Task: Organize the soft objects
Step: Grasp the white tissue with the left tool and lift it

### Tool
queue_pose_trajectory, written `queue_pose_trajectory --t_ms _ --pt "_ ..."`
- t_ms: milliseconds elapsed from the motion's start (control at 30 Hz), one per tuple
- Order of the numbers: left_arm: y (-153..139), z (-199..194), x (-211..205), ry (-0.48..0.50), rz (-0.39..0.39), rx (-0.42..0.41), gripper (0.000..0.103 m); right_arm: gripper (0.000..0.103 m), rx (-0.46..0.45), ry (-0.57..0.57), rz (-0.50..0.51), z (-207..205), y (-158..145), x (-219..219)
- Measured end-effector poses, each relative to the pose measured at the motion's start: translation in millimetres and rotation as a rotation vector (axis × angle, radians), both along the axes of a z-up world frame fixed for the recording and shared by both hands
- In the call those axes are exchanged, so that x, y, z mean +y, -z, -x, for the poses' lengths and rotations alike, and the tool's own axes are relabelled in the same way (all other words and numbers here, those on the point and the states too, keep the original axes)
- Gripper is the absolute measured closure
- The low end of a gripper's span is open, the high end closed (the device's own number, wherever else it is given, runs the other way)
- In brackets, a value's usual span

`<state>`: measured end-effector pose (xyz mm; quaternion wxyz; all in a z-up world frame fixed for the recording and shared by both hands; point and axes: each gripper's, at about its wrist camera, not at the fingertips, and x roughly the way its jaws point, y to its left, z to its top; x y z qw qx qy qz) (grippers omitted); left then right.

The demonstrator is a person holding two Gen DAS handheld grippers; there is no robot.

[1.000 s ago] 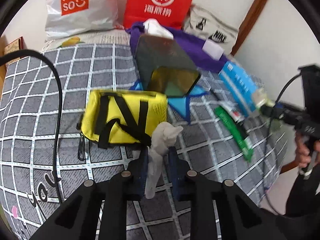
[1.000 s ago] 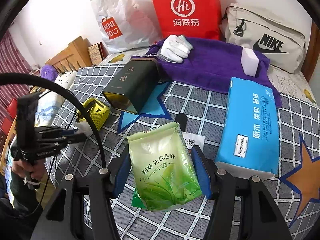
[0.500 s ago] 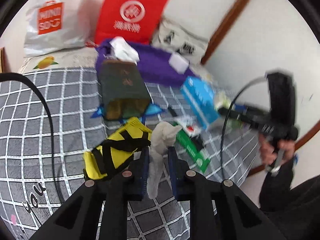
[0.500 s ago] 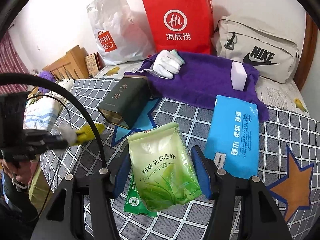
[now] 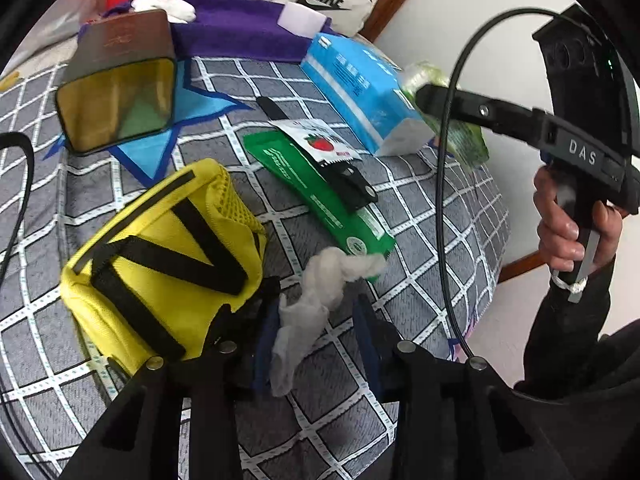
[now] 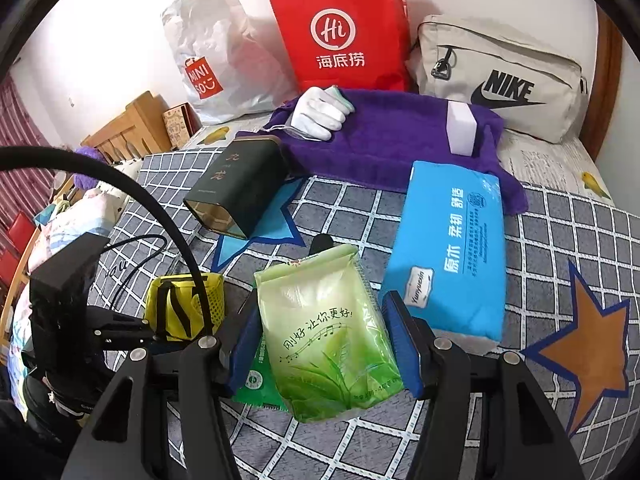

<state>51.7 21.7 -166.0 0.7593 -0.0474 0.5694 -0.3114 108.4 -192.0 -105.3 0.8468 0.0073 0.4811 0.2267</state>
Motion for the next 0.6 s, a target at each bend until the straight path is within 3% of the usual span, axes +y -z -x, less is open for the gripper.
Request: queue_pose_trajectory --t_ms 100,200,300,600 --pt "2 0 1 -0.005 -0.006 -0.001 0.070 0.044 0.003 0.002 -0.003 2 1 -1" --pt "2 1 -6 0.017 -0.034 -0.017 0.085 0.044 0.003 0.000 -0.005 3 1 -1" --pt "2 6 -18 0.085 -0.025 0.006 0.084 0.044 -0.004 -0.006 -0.007 6 -1 -2" --pt "8 2 -21 0.059 -0.026 0.003 0.082 0.044 0.001 0.003 -0.014 6 2 -6"
